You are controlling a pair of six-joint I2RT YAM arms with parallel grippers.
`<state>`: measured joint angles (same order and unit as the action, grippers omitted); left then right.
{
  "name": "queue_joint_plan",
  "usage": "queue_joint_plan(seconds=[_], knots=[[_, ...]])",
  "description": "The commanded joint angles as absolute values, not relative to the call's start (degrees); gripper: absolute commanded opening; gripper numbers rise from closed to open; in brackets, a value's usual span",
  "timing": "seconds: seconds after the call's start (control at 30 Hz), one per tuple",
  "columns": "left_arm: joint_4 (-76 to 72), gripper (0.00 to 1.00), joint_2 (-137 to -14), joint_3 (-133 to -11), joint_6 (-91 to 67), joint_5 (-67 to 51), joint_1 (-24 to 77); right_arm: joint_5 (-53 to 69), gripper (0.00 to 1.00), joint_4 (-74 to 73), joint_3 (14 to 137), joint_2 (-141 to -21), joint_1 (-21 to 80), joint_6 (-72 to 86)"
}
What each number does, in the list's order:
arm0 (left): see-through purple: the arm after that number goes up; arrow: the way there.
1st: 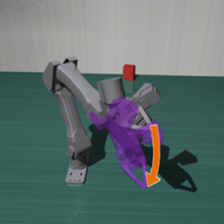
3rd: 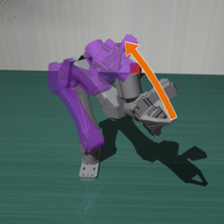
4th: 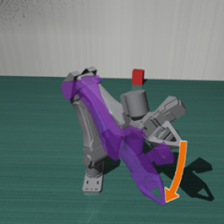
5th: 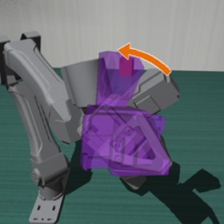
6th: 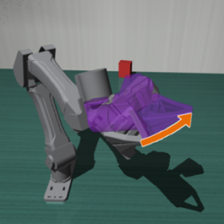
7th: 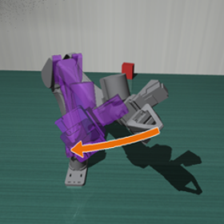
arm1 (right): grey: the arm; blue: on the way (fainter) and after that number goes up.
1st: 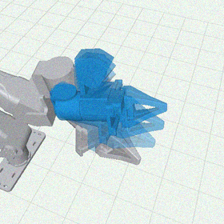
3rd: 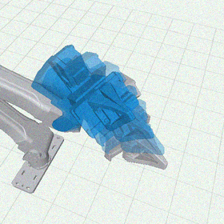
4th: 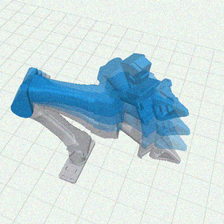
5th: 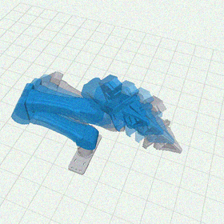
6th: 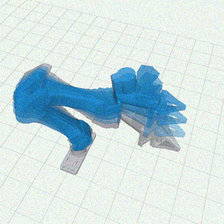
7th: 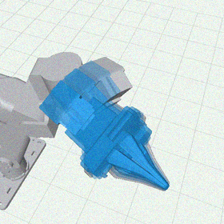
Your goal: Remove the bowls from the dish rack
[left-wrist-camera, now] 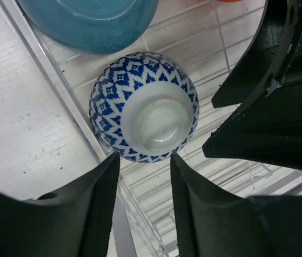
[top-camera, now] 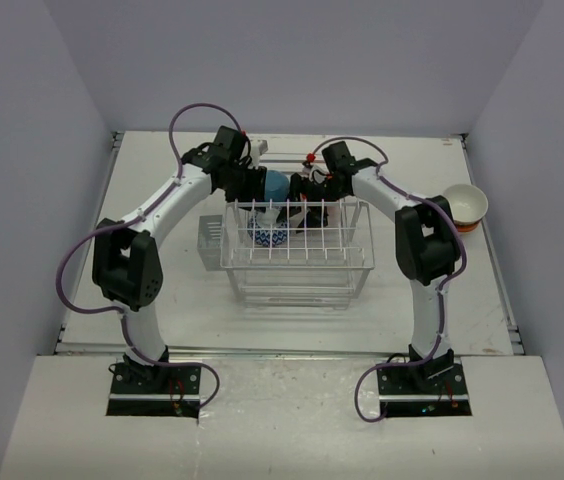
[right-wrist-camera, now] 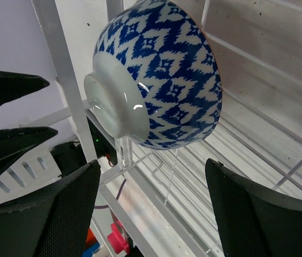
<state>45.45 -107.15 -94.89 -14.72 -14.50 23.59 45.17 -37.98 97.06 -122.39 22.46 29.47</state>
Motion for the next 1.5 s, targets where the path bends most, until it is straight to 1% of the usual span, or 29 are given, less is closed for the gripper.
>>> queue_joint_plan(seconds=[0.0,0.37,0.6,0.63,0.73,0.8,1.1,1.47], knots=[[46.67,0.46,-106.88,-95.63,-12.83,-12.83,23.55,47.46,0.8,-35.33,96.51,-119.36,21.8,30.85],[48.16,0.48,-106.52,-95.01,-13.1,-5.8,23.55,46.23,0.8,-34.45,95.54,-118.3,21.62,31.91],[47.9,0.56,-107.49,-94.48,-13.89,-5.53,23.73,46.32,0.82,-34.54,95.89,-118.04,21.53,31.82],[47.81,0.61,-107.49,-94.48,-13.97,-5.8,23.73,46.32,0.83,-34.54,95.89,-117.95,21.53,31.82],[46.59,0.68,-107.67,-94.48,-14.41,-6.86,23.73,46.05,0.84,-34.54,95.45,-117.42,21.36,31.47],[46.41,0.7,-108.36,-94.92,-14.5,-7.29,23.82,45.97,0.84,-34.54,94.75,-117.33,21.18,31.46],[46.67,0.69,-110.92,-95.27,-15.73,-7.65,24.26,45.79,0.84,-34.54,93.43,-116.19,20.21,31.11],[46.4,0.68,-112.06,-95.01,-15.82,-6.07,24.26,46.93,0.84,-36.12,95.27,-117.77,20.13,30.24]])
